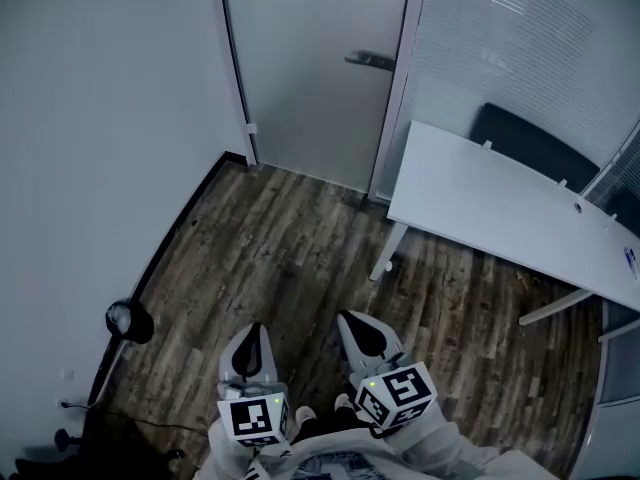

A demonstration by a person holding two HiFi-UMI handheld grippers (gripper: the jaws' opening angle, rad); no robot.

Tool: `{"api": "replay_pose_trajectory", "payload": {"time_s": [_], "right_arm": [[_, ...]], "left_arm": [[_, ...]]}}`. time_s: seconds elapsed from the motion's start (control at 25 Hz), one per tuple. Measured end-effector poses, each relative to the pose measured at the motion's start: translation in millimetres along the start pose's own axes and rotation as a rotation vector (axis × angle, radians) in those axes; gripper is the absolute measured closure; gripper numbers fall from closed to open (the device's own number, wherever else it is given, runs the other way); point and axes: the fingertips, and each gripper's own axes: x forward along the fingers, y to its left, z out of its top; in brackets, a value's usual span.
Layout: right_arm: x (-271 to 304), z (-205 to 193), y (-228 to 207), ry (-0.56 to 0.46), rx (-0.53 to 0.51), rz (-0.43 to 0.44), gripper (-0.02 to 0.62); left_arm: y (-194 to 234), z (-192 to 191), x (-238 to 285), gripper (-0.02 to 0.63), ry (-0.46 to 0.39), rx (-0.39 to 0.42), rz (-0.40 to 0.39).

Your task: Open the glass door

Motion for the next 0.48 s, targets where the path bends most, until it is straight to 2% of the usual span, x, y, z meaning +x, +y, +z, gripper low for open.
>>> {"api": "replay_pose_trajectory", "payload": {"time_s": [0.48], "right_arm": [[17,15,-54,-0.031,0.043,0.02,0.591]], "left_arm": [[-26,12,51,0.603,-0.01,0.017,0.008]]}}
